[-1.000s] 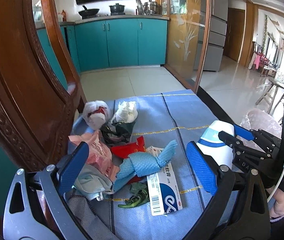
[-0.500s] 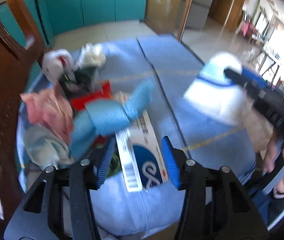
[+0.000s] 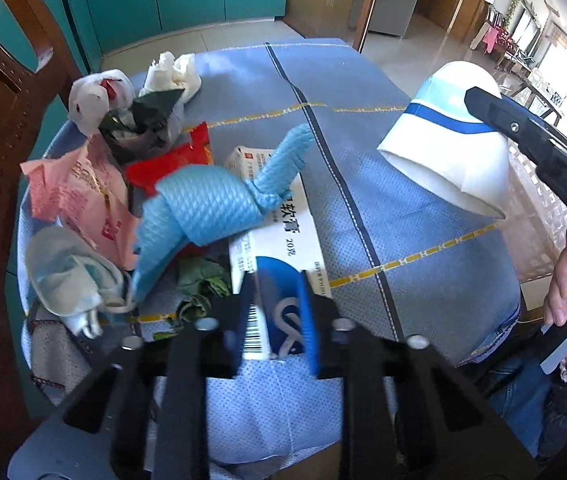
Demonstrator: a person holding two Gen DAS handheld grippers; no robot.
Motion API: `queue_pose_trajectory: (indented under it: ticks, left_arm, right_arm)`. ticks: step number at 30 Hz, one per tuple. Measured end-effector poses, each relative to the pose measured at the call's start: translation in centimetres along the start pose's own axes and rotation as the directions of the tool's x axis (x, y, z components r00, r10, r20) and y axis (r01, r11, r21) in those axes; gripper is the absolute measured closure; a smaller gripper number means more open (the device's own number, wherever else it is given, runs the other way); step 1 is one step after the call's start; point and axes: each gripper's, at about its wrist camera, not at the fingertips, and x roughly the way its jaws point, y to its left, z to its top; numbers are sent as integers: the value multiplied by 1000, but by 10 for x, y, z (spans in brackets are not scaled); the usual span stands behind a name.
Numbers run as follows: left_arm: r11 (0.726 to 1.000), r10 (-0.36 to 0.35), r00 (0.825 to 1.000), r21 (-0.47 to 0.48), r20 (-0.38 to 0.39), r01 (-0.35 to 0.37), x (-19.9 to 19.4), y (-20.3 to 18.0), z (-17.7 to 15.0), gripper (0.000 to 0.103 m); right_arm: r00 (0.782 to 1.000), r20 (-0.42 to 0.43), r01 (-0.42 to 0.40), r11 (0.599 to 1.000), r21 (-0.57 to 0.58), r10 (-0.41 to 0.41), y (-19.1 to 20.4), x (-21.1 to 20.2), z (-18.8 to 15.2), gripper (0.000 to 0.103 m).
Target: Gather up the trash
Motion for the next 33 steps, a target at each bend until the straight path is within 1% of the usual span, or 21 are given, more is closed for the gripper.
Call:
queue_pose_trajectory:
  ticks: [1,3,5,10,13,23,28,33]
  left_arm:
    - [1000,-1,1000,4,6,1,-2,1,0,91]
    - [1000,-10,1000,13,18,10,-7,1,-2,99]
    - [1000,-14,999,28,30,13,-11,-2,-3,101]
    - [998,-8,998,57,68,4,-28,-3,-10,102]
    - [997,5,995,77,97,-13,-40,-8,-16,102]
    - [991,-6,984,134,178,-18,-63,-21,-21,102]
    - [990,-26,975,143,219,-6,-74,-20,-23,102]
    - [990,-46,972,143,229,13,-77,-18,-27,102]
  right_arm:
    - [1000,-2,2,1000,1,-2,0,1,0,60]
    - [1000,-7,4,1000,5,-4,0,1,0,60]
    - [1000,-8,6,1000,7,-6,0,2,-1,60]
    - [1000,-8,7,1000,7,-7,0,3,-1,60]
    - [1000,-10,7,1000,8,-7,0,3,-1,60]
    - [1000,-7,9,1000,10,-9,-1,3,-1,60]
    - [1000,-7,9,1000,10,-9,-1,3,-1,60]
    - [1000,-7,9,1000,10,-9,-1,2,-1,60]
